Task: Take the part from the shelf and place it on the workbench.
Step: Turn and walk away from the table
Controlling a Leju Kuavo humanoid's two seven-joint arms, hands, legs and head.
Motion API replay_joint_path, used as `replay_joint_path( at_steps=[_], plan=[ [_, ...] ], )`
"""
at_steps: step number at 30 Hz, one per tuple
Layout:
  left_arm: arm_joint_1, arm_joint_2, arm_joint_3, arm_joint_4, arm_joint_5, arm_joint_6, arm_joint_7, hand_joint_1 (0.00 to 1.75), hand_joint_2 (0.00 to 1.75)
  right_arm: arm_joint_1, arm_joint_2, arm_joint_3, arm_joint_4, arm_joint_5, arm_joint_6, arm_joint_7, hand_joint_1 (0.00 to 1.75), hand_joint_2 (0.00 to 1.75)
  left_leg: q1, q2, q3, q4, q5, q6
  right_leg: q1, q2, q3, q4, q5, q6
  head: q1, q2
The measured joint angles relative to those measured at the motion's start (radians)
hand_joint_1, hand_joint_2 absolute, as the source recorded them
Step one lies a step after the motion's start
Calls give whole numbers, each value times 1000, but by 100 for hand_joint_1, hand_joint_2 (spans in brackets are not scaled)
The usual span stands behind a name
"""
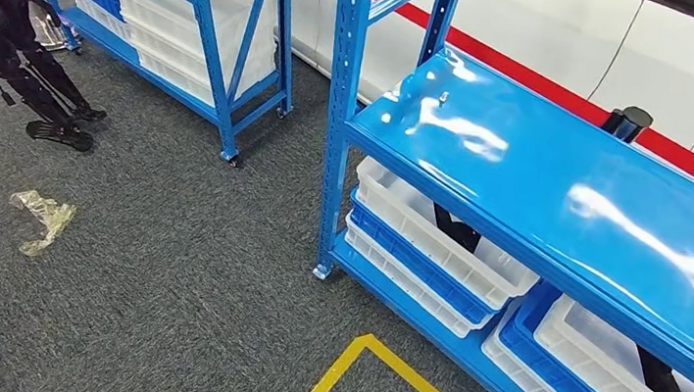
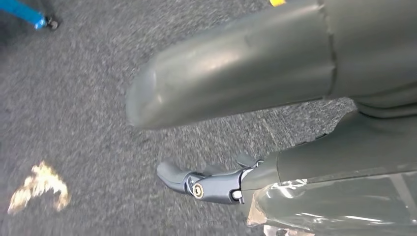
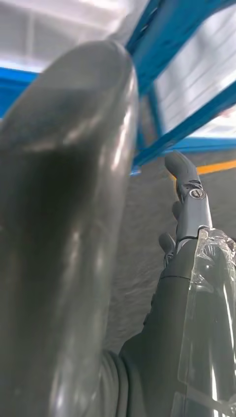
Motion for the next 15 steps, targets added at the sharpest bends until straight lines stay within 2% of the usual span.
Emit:
replay_joint_path(
  at_steps=[2, 3, 4, 5, 6, 7, 9, 10, 11, 13, 14, 15],
  plan=[
    [4, 4, 4, 0, 0, 1, 0, 0, 0, -1, 1, 2, 17, 0, -1, 0, 0, 0, 10, -12, 31, -10, -18, -18, -26, -1, 3, -123, 114, 45, -1, 0],
    [5, 8, 5, 0, 0, 1, 0, 0, 0, -2, 2, 3, 28, 0, -1, 0, 0, 0, 13, -17, 42, -13, -27, -30, -27, 1, 11, -178, 155, 60, 2, 0],
    [5, 11, 7, 0, -1, 2, 0, 0, 0, -3, 5, 4, 39, 0, -1, 1, 0, 0, 15, -22, 49, -16, -34, -40, -24, 3, 19, -207, 175, 59, 3, 0],
    [6, 14, 8, 0, -1, 3, 1, 0, 0, -4, 7, 5, 50, 1, -2, 1, 0, 0, 16, -26, 55, -20, -39, -47, -17, 5, 24, -213, 176, 49, 1, 0],
    [6, 16, 9, 1, -2, 5, 1, 0, 0, -5, 10, 8, 62, 2, -4, 2, 0, 0, 18, -28, 61, -24, -43, -53, -8, 8, 29, -215, 170, 32, -4, 0],
    [6, 16, 9, 3, -2, 8, 1, 0, 0, -9, 10, 11, 70, 5, -7, 2, 0, 0, 21, -28, 68, -30, -46, -57, -6, 7, 36, -214, 164, 12, -13, 0],
    [4, 14, 11, 7, -4, 17, 2, 0, 0, -22, 6, 18, 88, 13, -19, 0, 0, 0, 24, -4, 65, -7, -62, -56, -3, 7, 46, -216, 156, -19, -35, 0],
    [2, 14, 12, 8, -7, 21, 4, 0, 0, -29, 3, 22, 102, 17, -28, 0, 0, 0, 20, 10, 41, 38, -82, -50, 1, 6, 51, -217, 153, -36, -46, 1],
    [1, 13, 14, 10, -10, 25, 6, 0, 0, -35, 3, 27, 123, 21, -38, -1, 0, 0, 14, 23, 2, 105, -107, -41, 6, 5, 53, -217, 149, -51, -56, 1],
    [2, 13, 19, 14, -20, 32, 11, 0, 0, -44, 5, 37, 176, 25, -54, -1, 0, 0, -3, 30, -92, 246, -150, -24, 24, 0, 56, -217, 140, -73, -68, 1],
    [5, 13, 21, 16, -22, 35, 13, 0, 0, -46, 10, 40, 201, 25, -59, -1, 0, 0, -12, 30, -121, 280, -147, -15, 33, -2, 59, -217, 135, -80, -70, 1],
    [6, 14, 23, 19, -25, 38, 14, 0, 0, -47, 14, 44, 223, 26, -63, -2, 0, 0, -22, 30, -131, 275, -123, -4, 42, -3, 64, -217, 131, -87, -73, 2]
  ],
)
